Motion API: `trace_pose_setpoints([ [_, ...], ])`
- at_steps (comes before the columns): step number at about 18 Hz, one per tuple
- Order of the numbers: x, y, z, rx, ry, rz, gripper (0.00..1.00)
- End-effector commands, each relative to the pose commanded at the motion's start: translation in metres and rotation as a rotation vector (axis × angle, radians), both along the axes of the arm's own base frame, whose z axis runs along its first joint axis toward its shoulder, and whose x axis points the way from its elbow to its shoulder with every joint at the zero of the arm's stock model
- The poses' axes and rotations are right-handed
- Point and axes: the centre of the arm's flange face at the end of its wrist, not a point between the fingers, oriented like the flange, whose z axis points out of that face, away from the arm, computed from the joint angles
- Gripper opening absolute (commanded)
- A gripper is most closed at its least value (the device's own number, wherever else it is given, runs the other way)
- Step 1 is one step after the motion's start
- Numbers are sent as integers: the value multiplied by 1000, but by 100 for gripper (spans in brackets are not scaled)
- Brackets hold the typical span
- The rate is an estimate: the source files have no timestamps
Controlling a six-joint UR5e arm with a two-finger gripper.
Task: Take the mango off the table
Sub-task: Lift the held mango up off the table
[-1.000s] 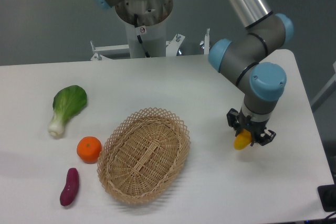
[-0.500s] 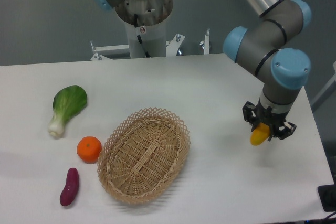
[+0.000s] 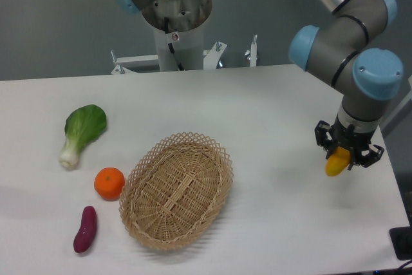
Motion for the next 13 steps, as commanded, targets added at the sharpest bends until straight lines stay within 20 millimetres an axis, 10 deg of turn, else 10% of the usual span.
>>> trace_pose_setpoints([
  [13, -3, 1, -2, -2, -1, 0, 49],
])
